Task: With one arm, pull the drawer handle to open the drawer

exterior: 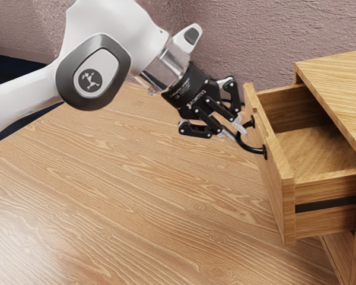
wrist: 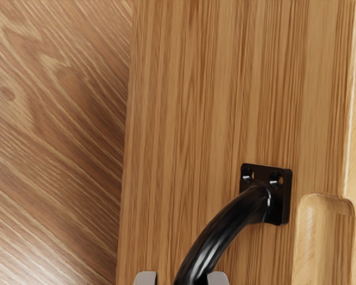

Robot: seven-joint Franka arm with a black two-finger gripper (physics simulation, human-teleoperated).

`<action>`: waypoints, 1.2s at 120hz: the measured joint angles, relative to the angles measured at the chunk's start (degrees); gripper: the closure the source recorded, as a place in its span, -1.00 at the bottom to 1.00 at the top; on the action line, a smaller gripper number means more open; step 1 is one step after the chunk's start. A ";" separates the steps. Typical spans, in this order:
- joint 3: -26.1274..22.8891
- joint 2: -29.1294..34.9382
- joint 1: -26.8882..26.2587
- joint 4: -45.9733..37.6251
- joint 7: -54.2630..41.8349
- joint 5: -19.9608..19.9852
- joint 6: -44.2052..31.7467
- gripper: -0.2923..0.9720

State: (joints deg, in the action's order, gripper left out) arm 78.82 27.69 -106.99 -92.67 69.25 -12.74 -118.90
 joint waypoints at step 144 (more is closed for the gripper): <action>-14.21 0.48 16.77 -8.40 -0.12 0.21 -0.13 0.53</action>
State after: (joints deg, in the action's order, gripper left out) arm 64.61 28.17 -90.22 -101.07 69.12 -12.52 -119.04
